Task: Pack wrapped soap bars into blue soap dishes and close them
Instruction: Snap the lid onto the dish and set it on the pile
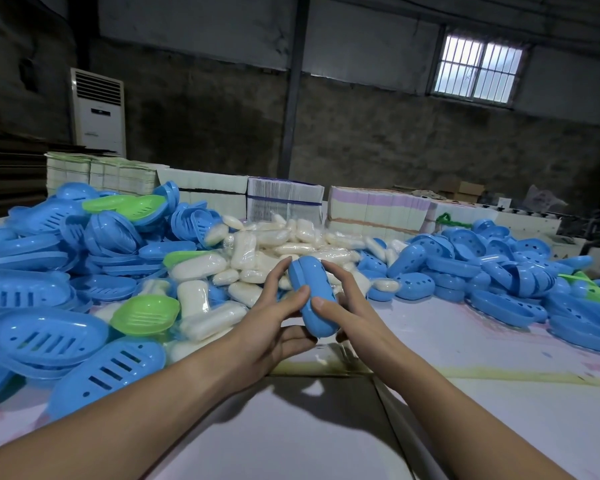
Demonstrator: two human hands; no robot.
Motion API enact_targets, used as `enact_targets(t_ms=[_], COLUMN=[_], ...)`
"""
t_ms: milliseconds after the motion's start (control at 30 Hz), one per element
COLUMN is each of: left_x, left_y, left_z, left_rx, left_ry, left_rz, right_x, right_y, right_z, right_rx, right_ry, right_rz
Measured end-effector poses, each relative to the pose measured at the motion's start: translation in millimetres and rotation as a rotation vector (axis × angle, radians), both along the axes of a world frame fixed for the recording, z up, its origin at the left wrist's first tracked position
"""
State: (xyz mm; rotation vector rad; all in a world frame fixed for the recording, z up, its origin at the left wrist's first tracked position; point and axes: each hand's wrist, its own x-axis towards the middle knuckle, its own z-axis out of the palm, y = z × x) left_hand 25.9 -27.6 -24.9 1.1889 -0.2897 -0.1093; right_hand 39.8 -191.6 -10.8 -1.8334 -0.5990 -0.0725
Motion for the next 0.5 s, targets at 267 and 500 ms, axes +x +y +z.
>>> enact_targets(t_ms=[267,500], left_x=[-3,-1], left_y=[-4,-4], left_z=[-1,1], left_rx=[0.000,-0.015], left_ry=[0.034,0.058], left_rz=[0.049,0.082], right_x=[-3,-1], right_y=[4,11], right_z=[1,-6], right_rx=[-0.009,-0.120], right_ry=[-0.013,-0.109], right_rz=[-0.028,-0.083])
